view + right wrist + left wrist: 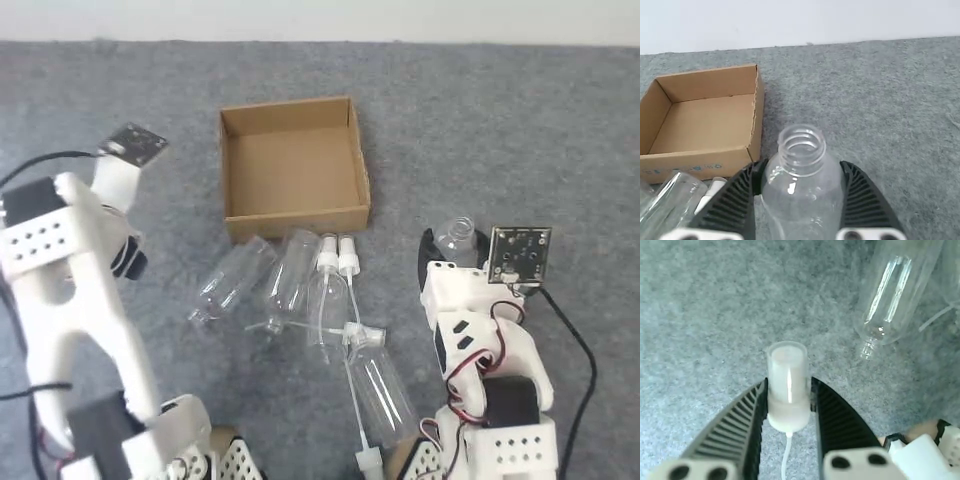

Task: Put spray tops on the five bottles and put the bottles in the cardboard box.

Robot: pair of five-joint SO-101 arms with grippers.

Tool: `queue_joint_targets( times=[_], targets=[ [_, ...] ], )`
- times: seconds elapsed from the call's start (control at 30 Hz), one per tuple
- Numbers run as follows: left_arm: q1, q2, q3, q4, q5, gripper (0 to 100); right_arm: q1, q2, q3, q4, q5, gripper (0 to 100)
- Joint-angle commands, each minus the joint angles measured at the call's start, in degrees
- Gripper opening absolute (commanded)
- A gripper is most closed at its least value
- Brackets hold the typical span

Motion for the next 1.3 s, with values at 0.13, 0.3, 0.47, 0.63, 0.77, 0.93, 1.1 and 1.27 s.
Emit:
queue_joint_targets(
  times=[0.13, 0.3, 0.47, 0.63, 0.77, 0.93, 1.1, 1.27],
  targets=[
    [0.5, -11.7, 5.5, -5.2, 8.4, 1, -0.6, -1.1, -1.0, -1.7, -0.1, 3.1],
    [1.5, -18.6, 8.0, -9.6, 15.5, 1, -0.6, -1.1, -1.0, -1.7, -0.1, 3.1],
    [4.9, -23.6, 8.1, -9.5, 20.9, 1, -1.5, -1.1, -0.9, -1.6, 0.0, 3.1],
    [7.6, -26.6, 8.1, -9.5, 25.8, 1, -2.6, -1.1, -0.9, -1.4, 0.0, 2.9],
    [8.9, -29.2, 8.1, -9.5, 28.4, 1, -2.5, -1.1, -0.9, -1.3, 0.0, 2.9],
    [9.0, -33.8, 8.1, -9.5, 29.4, 1, -2.6, -1.1, -0.9, -1.2, 0.0, 2.8],
    [9.0, -37.6, 8.1, -9.9, 32.1, 1, -2.6, -1.1, -0.9, -1.2, 0.0, 2.8],
    [9.0, -39.6, 8.5, -12.8, 35.8, 1, -2.6, -1.1, -0.9, -1.2, 0.0, 2.8]
  ],
)
